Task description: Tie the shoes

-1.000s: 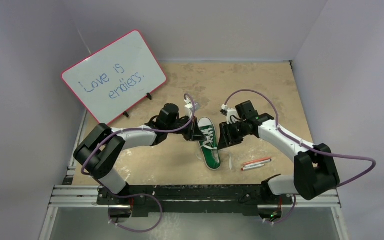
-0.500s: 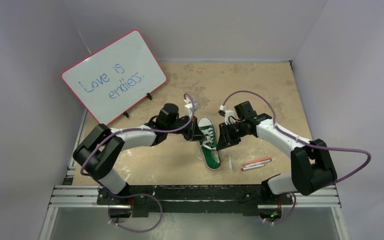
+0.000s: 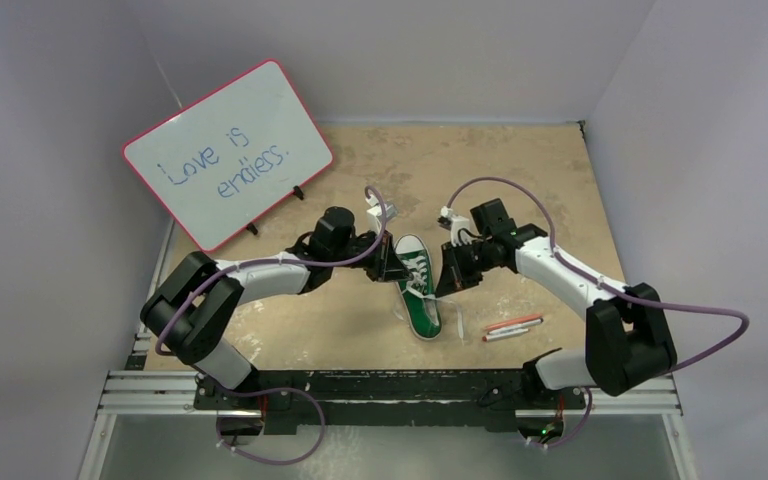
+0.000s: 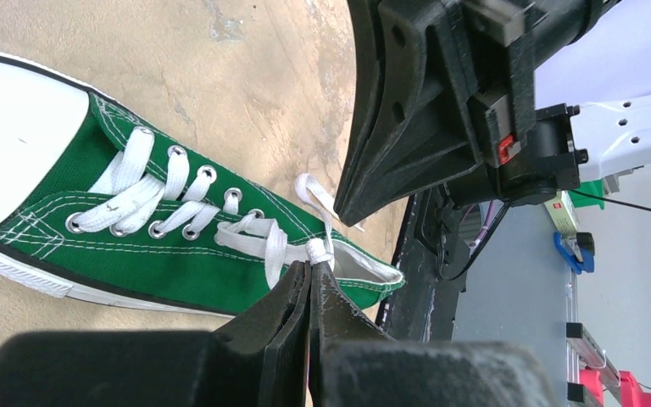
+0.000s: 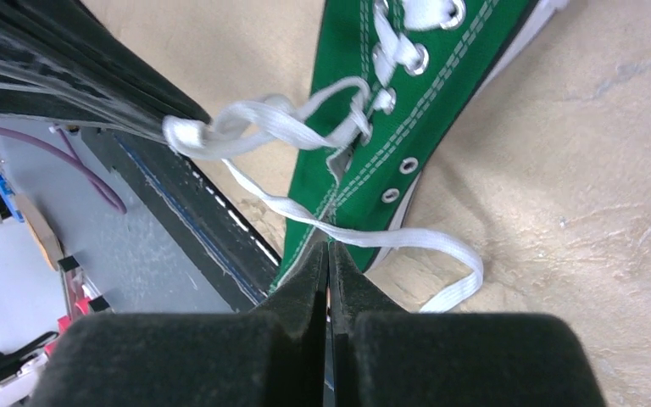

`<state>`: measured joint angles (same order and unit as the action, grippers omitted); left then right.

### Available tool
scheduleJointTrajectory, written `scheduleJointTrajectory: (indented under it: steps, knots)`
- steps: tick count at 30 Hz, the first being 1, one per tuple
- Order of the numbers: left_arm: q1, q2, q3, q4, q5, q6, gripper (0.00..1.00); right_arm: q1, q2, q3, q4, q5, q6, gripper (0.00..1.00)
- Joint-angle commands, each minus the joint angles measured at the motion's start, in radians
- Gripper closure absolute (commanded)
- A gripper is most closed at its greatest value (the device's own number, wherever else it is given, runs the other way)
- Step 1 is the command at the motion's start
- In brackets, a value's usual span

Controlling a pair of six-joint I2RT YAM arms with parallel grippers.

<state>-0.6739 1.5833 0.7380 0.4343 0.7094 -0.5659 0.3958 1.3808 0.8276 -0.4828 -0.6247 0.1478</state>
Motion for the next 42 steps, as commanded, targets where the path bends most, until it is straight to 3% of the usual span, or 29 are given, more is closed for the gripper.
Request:
scheduleJointTrajectory:
  steps: [1,3,5,6,8,11,14,21,27,33,37,42]
  knots:
    - [0.006,-0.031,0.008,0.059,-0.002,-0.012,1.00,-0.006,-0.006,0.087,-0.024,-0.058,-0.015,1.00]
    - [0.006,-0.030,0.009,0.062,-0.005,-0.012,1.00,-0.006,0.008,0.104,-0.037,-0.043,-0.028,0.96]
    - [0.006,-0.029,0.008,0.063,-0.009,-0.011,1.00,-0.006,0.027,0.103,-0.052,0.001,-0.026,0.69]
    - [0.006,-0.028,0.009,0.063,-0.011,-0.011,1.00,-0.007,0.035,0.094,-0.056,0.010,-0.023,0.60]
    - [0.006,-0.028,0.008,0.062,-0.013,-0.012,1.00,-0.009,0.058,0.081,-0.066,0.030,-0.015,0.54]
    - [0.006,-0.027,0.008,0.064,-0.010,-0.012,1.00,-0.015,0.062,0.031,-0.008,-0.023,0.000,0.52]
    - [0.005,-0.027,0.011,0.064,-0.007,-0.011,1.00,-0.015,0.073,0.027,-0.002,-0.069,-0.027,0.54]
    - [0.006,-0.016,0.005,0.079,-0.006,-0.019,1.00,-0.015,0.078,0.021,0.007,-0.120,-0.045,0.73]
    - [0.006,-0.016,0.004,0.082,-0.003,-0.022,1.00,-0.015,0.102,0.027,0.010,-0.127,-0.055,0.76]
    - [0.006,-0.025,0.008,0.054,-0.005,-0.008,1.00,-0.014,0.061,0.070,-0.061,-0.057,-0.026,1.00]
    - [0.004,-0.051,-0.007,0.064,-0.028,-0.012,1.00,-0.014,0.024,0.101,-0.127,-0.067,-0.044,1.00]
    - [0.005,-0.056,-0.012,0.095,-0.023,-0.030,1.00,-0.015,0.016,0.069,-0.057,-0.187,0.011,1.00]
